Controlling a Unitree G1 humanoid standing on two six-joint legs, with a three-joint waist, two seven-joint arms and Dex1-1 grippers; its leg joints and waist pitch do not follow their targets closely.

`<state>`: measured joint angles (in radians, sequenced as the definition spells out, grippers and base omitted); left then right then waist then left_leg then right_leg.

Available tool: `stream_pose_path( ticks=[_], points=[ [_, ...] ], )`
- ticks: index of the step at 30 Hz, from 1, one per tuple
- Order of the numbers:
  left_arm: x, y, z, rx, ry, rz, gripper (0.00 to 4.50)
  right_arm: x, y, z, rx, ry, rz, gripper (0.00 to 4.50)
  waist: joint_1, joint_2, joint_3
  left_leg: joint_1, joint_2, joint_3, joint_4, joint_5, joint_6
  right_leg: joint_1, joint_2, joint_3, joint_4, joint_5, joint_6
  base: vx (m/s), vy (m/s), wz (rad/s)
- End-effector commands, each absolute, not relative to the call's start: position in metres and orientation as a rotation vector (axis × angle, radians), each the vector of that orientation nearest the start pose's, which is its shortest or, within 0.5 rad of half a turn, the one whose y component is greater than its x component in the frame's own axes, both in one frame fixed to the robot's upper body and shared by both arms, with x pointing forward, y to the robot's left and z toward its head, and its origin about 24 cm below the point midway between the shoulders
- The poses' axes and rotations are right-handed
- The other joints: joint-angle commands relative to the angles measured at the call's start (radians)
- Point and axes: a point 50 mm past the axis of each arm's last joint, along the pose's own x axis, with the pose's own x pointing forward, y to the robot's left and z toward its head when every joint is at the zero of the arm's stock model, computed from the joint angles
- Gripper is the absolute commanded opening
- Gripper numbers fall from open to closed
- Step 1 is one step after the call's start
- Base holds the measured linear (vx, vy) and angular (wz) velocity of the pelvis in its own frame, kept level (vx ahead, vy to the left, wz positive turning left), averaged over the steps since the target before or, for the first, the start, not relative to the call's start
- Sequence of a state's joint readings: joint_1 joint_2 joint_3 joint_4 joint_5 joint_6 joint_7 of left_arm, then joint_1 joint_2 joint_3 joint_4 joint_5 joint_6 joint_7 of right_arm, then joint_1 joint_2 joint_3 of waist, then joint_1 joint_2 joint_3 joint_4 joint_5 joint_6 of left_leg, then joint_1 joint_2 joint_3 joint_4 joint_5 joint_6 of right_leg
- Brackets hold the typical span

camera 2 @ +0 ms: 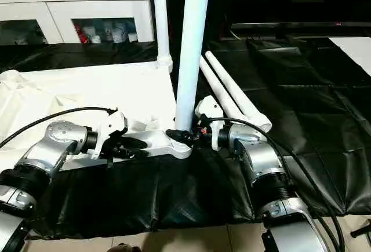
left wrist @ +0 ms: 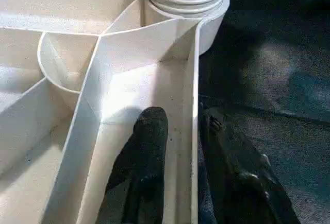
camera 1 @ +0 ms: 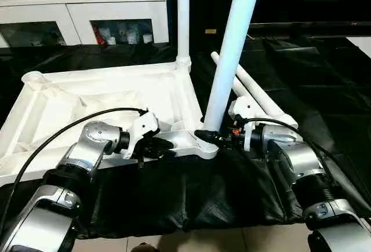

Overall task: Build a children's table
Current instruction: Insert table leg to table base

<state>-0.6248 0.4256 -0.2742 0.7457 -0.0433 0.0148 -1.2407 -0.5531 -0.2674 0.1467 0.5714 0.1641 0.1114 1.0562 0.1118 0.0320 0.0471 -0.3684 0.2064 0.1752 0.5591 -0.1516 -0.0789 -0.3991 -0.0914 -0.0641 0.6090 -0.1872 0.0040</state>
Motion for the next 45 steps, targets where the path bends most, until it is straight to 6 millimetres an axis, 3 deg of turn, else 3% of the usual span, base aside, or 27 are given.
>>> stream_pose_path(
  ticks=[1,11,15,22,25,31,35,37,41,42,43,45],
  points=[
    [0.323,0.161,0.049,0.372,0.484,-1.302,0.94,0.314,-0.127,0.036,-0.077,0.378,1.166,1.99,0.002,0.001,-0.054,0.014,0.022,-0.005,-0.07,-0.385,-0.013,0.035,-0.052,0.039,-0.091,-0.355,-0.19,0.0,0.0,0.0],
    [0.322,0.158,0.05,0.366,0.472,-1.339,0.13,0.312,-0.129,0.036,-0.095,0.392,1.2,1.99,0.004,-0.003,-0.056,0.013,0.023,-0.003,-0.068,-0.362,-0.005,0.037,-0.051,0.039,-0.088,-0.326,-0.199,0.0,0.0,0.0],
    [0.318,0.159,0.048,0.4,0.484,-1.381,0.01,0.309,-0.127,0.037,-0.091,0.386,1.263,1.98,0.005,-0.004,-0.058,0.01,0.023,-0.004,-0.068,-0.346,-0.001,0.039,-0.051,0.038,-0.085,-0.306,-0.198,0.0,0.0,0.0],
    [0.309,0.158,0.048,0.412,0.464,-1.498,0.0,0.297,-0.127,0.033,-0.108,0.408,1.413,1.98,0.011,-0.004,-0.064,0.009,0.024,0.0,-0.061,-0.299,0.021,0.044,-0.048,0.036,-0.069,-0.161,-0.244,0.0,0.0,0.0],
    [0.308,0.159,0.048,0.423,0.471,-1.515,0.0,0.295,-0.126,0.032,-0.124,0.413,1.44,1.98,0.014,-0.003,-0.064,0.011,0.024,0.001,-0.061,-0.3,0.023,0.045,-0.047,0.036,-0.07,-0.167,-0.245,0.0,0.0,0.0],
    [0.311,0.163,0.049,0.451,0.482,-1.501,0.0,0.29,-0.125,0.029,-0.144,0.416,1.469,1.97,0.02,-0.006,-0.06,0.015,0.025,-0.001,-0.065,-0.342,0.008,0.042,-0.052,0.038,-0.078,-0.256,-0.224,0.0,0.0,0.0],
    [0.32,0.161,0.052,0.415,0.443,-1.39,0.0,0.295,-0.123,0.027,-0.126,0.388,1.383,1.97,0.024,-0.007,-0.057,0.019,0.026,-0.002,-0.068,-0.376,-0.004,0.038,-0.053,0.039,-0.084,-0.312,-0.209,0.0,0.0,0.0],
    [0.326,0.158,0.055,0.406,0.42,-1.327,0.0,0.302,-0.123,0.026,-0.131,0.369,1.29,1.97,0.023,-0.008,-0.055,0.022,0.026,-0.003,-0.069,-0.393,-0.014,0.034,-0.055,0.039,-0.087,-0.356,-0.2,0.0,0.0,0.0],
    [0.341,0.15,0.059,0.39,0.39,-1.146,0.0,0.317,-0.12,0.019,-0.161,0.353,1.04,1.96,0.015,-0.011,-0.047,0.029,0.02,-0.011,-0.071,-0.444,-0.036,0.025,-0.06,0.035,-0.108,-0.54,-0.135,-0.039,0.0,-0.02],
    [0.343,0.147,0.06,0.385,0.384,-1.12,0.0,0.32,-0.119,0.017,-0.159,0.356,0.978,1.96,0.01,-0.019,-0.047,0.029,0.018,-0.014,-0.071,-0.45,-0.039,0.024,-0.061,0.032,-0.113,-0.579,-0.118,0.0,0.0,0.0],
    [0.348,0.139,0.064,0.364,0.37,-1.061,0.0,0.325,-0.115,0.011,-0.131,0.373,0.859,1.96,0.003,-0.014,-0.047,0.03,0.018,-0.016,-0.072,-0.46,-0.044,0.019,-0.063,0.031,-0.115,-0.606,-0.108,0.0,0.0,0.0],
    [0.35,0.135,0.065,0.36,0.363,-1.039,0.0,0.326,-0.113,0.008,-0.115,0.389,0.814,1.96,-0.008,-0.015,-0.045,0.029,0.016,-0.019,-0.071,-0.477,-0.041,0.018,-0.061,0.027,-0.121,-0.625,-0.098,0.0,0.0,0.0]
  ],
)
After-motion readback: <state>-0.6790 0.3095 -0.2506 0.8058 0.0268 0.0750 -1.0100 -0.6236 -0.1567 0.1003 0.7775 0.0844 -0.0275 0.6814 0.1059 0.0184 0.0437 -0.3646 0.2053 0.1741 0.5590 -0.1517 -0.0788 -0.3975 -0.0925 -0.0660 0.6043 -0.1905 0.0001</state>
